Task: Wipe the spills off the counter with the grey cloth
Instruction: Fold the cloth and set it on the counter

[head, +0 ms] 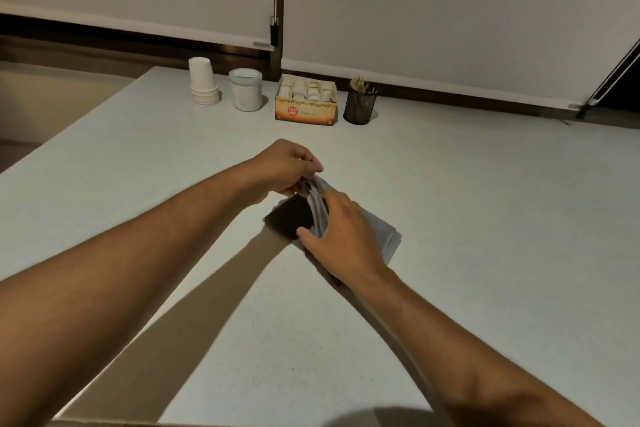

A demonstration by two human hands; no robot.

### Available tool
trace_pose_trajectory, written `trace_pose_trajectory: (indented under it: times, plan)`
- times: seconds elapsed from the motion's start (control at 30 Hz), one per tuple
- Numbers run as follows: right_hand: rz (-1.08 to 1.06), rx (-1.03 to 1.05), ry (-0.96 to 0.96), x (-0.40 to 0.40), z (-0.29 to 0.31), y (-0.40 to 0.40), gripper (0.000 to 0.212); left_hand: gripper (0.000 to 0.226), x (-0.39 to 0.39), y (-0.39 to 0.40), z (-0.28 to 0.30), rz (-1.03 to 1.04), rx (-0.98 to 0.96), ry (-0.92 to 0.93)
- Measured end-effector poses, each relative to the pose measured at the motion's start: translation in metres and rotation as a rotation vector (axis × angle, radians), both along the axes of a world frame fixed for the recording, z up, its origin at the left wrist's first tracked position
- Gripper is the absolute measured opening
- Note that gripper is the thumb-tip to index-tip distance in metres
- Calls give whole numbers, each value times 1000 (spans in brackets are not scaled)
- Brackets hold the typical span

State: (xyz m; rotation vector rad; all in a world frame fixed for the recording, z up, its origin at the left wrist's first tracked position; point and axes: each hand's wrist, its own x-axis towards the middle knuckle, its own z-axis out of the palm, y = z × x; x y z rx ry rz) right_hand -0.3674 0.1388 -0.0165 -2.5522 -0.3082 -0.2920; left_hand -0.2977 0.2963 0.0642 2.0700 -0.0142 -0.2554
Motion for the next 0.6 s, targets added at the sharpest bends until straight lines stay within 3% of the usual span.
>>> trace_pose_trajectory:
  times: [0.1,0.23,0.33,0.5,0.6]
  plan:
    - [-54,44,29,7,18,-19,45,26,6,-15,15,20,-88,-37]
    - [-43,-19,240,16,50,-77,33,39,17,-25,29,-61,-123,-60]
    - [-31,-44,292,30,71,-117,12,31,30,-28,41,-168,-118,-89]
    - [22,0,131,73,100,-154,12,44,58,-36,49,-191,455,-392]
    - [78,56,56,103,115,-162,12,36,69,-40,49,-47,527,-542]
